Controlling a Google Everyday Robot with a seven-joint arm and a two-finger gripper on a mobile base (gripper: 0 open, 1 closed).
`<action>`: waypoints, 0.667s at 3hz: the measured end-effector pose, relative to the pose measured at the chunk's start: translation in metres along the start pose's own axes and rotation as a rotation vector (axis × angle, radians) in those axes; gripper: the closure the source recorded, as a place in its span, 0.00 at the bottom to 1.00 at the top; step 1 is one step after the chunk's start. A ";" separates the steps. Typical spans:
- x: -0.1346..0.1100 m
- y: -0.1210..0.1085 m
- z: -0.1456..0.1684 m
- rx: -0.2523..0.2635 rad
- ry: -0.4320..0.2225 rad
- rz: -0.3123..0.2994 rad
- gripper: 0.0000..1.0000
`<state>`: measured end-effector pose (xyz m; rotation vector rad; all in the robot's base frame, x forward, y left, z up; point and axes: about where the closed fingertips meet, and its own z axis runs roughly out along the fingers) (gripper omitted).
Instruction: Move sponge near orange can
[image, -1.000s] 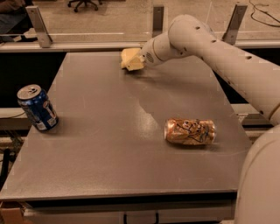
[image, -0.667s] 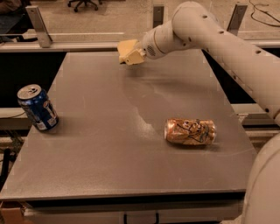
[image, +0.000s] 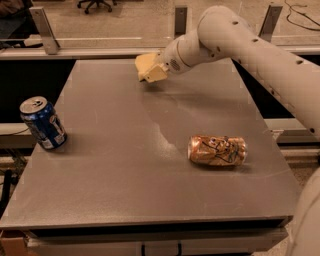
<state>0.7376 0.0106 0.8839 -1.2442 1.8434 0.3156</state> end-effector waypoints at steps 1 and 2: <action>0.025 0.016 -0.027 -0.012 0.061 -0.036 1.00; 0.050 0.017 -0.067 0.014 0.126 -0.053 1.00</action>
Offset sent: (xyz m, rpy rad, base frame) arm -0.0860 -0.1249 0.0084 -0.2219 0.0161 -0.0560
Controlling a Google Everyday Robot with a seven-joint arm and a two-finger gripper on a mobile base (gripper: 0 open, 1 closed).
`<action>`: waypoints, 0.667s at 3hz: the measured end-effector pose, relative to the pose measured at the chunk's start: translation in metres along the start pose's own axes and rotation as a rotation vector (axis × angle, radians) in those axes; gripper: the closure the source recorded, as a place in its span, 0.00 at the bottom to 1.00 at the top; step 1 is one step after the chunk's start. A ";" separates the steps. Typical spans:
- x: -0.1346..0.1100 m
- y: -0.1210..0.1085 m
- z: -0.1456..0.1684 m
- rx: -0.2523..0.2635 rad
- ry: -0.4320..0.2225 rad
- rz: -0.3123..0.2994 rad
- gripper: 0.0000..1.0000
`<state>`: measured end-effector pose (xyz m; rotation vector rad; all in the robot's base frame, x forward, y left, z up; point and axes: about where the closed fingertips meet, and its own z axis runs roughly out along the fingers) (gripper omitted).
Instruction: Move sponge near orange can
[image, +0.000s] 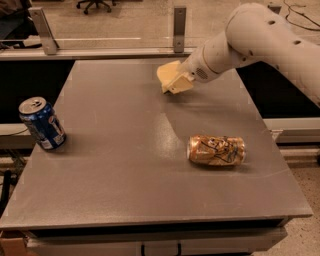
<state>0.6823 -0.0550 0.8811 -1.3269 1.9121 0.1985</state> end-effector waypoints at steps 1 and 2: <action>0.027 -0.004 -0.034 0.007 0.064 0.007 1.00; 0.042 0.003 -0.058 -0.026 0.125 0.008 1.00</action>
Offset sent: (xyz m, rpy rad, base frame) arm -0.0651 -0.0895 0.0175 -0.1552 0.1443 -0.0230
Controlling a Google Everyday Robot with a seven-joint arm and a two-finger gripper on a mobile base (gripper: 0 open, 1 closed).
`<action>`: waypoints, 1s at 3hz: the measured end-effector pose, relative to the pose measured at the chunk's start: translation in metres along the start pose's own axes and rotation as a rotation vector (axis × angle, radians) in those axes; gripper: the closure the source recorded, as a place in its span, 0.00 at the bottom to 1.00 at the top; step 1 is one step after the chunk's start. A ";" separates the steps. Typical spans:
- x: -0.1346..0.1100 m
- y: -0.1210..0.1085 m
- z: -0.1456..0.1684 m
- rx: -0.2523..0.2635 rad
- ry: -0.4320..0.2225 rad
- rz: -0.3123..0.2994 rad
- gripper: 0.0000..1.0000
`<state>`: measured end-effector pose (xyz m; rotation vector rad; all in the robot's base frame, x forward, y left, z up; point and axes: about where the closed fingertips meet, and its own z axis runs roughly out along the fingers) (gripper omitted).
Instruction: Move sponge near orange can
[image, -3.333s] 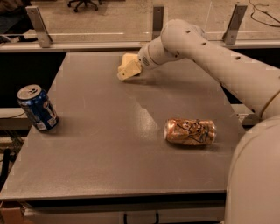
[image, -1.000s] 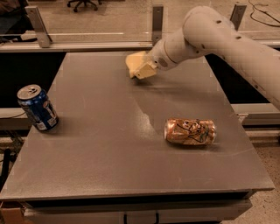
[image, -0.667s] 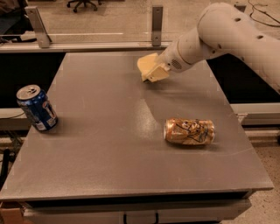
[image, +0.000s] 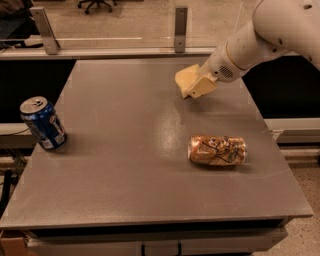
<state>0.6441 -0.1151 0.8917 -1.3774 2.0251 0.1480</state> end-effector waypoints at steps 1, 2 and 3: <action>0.016 0.011 -0.017 -0.055 0.065 0.000 1.00; 0.032 0.027 -0.029 -0.129 0.130 0.004 1.00; 0.044 0.045 -0.038 -0.198 0.190 0.006 0.83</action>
Offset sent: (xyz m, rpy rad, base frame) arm -0.0729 -0.0439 -0.0040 -0.1310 0.2686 0.0623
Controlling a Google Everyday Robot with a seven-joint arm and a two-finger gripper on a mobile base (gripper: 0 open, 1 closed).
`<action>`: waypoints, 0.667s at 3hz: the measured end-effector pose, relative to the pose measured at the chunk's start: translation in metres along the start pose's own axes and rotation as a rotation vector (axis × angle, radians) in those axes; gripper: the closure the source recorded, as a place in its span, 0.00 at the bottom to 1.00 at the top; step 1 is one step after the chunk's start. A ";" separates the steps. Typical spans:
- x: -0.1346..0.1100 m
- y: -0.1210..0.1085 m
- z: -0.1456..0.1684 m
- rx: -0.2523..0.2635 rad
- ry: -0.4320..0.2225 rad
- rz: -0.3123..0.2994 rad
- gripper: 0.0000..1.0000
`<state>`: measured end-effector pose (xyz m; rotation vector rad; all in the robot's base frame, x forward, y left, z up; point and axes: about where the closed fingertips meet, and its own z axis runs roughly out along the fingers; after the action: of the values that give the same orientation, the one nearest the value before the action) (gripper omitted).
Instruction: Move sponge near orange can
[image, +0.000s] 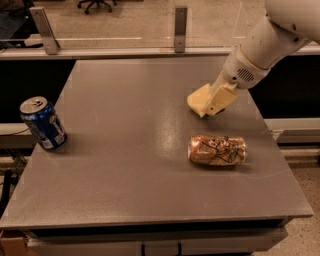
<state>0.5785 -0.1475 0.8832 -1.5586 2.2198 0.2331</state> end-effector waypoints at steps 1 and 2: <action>0.006 0.013 -0.003 -0.048 0.041 -0.007 0.60; 0.006 0.020 -0.005 -0.080 0.071 -0.022 0.36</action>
Offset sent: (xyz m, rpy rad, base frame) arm -0.0320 -0.0006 0.0040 -0.0759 0.1261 0.0719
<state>0.5566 -0.1471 0.8831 -1.6564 2.2721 0.2674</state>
